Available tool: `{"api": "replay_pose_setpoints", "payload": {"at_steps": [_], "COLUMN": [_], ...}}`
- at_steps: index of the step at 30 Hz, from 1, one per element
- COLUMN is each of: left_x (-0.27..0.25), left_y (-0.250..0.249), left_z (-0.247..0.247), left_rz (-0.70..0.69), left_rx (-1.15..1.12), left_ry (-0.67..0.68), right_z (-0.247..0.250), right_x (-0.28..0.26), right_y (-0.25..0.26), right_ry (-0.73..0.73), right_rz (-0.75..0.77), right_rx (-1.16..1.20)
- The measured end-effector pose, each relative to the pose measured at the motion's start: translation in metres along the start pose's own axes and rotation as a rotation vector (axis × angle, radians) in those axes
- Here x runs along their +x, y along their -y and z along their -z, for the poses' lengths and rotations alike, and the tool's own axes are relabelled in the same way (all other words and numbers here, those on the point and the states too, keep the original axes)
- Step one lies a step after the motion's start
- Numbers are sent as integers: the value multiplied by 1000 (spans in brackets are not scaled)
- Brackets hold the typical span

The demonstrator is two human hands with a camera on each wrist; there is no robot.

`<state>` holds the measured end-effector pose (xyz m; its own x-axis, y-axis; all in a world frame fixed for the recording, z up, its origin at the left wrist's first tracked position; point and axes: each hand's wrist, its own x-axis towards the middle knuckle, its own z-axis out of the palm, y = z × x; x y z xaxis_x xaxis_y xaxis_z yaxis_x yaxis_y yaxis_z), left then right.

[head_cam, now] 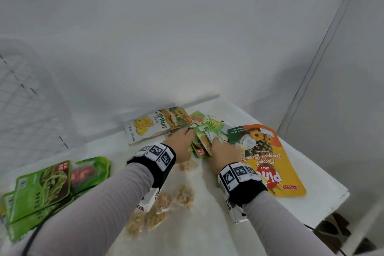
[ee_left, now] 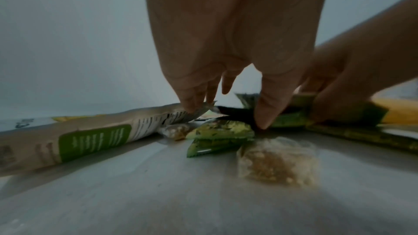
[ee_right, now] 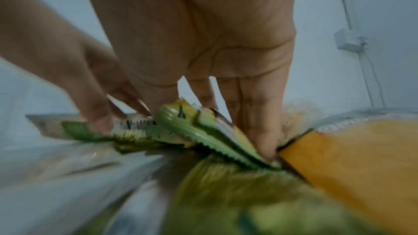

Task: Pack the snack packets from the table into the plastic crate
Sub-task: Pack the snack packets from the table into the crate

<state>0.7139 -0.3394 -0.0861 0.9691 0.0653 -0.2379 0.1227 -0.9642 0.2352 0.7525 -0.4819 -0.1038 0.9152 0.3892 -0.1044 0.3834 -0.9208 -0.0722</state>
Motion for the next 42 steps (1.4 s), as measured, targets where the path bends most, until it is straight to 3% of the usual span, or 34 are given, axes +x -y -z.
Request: {"api": "replay_pose_setpoints", "payload": {"at_steps": [5, 10, 12, 16, 20, 22, 26, 28, 31, 34, 42], "left_x": [15, 19, 18, 14, 1, -6, -13, -12, -10, -7, -9], "left_y": [3, -10, -13, -10, -4, 3, 19, 23, 17, 7, -5], "left_z": [-8, -2, 3, 6, 16, 24, 33, 30, 19, 10, 10], "left_rz": [-70, -78, -98, -178, -249, -217, 63, 167, 215, 246, 369], "left_rx": [154, 483, 541, 547, 459, 302, -346, -493, -532, -478, -428], "left_ry": [-2, -261, -284, -273, -257, -188, 42, 124, 169, 128, -82], "right_z": [11, 16, 17, 22, 26, 28, 21, 12, 3, 2, -1], "right_x": [3, 7, 9, 7, 4, 1, -12, -23, -35, -34, -28], "right_y": [-21, -40, -47, -59, -69, -70, -48, -26, -2, 8, 16], "right_ry": [7, 71, 137, 217, 198, 147, -9, -45, 44, 159, 122], "right_rz": [18, 33, 7, -93, -124, -141, -75, -10, 54, 19, 19], "right_rx": [285, 591, 794, 1143, 1235, 1143, 637, 398, 175, 118, 12]}}
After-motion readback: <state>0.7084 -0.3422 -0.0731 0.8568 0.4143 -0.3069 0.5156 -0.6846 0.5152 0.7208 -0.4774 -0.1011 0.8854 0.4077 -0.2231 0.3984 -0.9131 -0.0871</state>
